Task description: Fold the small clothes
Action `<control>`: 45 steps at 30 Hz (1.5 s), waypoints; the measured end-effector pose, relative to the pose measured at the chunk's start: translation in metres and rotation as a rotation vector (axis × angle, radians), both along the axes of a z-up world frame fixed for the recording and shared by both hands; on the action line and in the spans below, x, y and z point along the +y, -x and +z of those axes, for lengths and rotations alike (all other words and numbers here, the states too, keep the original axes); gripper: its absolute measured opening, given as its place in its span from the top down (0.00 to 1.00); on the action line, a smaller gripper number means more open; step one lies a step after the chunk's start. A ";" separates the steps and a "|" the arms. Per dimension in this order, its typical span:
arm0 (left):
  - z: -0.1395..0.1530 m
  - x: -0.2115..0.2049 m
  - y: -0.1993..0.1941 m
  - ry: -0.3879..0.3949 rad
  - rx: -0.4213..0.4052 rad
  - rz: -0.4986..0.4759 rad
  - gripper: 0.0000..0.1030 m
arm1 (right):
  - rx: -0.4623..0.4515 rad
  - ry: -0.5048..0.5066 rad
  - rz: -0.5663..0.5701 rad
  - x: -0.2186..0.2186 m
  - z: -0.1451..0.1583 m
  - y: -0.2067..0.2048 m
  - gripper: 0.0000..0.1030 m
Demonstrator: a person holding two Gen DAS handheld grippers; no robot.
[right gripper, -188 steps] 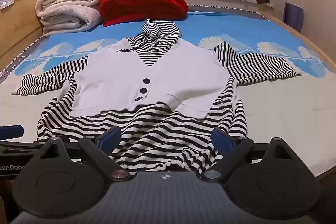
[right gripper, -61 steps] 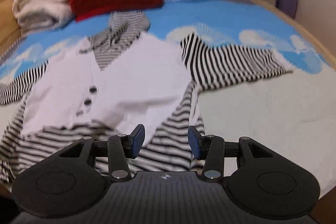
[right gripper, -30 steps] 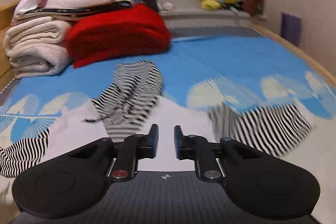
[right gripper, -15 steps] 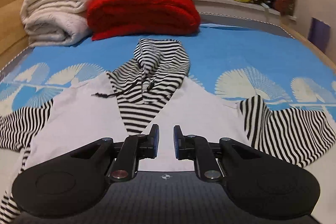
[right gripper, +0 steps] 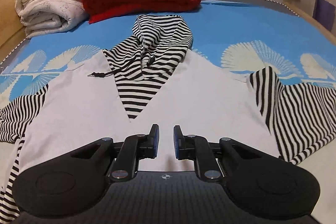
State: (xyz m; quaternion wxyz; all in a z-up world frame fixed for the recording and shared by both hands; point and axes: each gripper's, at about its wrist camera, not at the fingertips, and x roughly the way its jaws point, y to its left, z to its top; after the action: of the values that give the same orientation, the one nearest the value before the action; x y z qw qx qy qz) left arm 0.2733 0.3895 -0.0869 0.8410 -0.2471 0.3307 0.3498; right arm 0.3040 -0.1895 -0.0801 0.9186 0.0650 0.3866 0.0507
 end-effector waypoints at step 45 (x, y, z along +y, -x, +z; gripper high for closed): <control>0.041 -0.242 -0.091 0.148 0.143 -0.604 0.49 | 0.153 -0.144 -0.224 -0.048 -0.051 -0.047 0.93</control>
State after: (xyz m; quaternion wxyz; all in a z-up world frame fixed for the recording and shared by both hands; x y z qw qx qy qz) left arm 0.3642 0.1471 -0.0454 0.8611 -0.1728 0.4721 0.0757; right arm 0.3511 -0.2377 -0.1307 0.8792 0.1773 0.4412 -0.0296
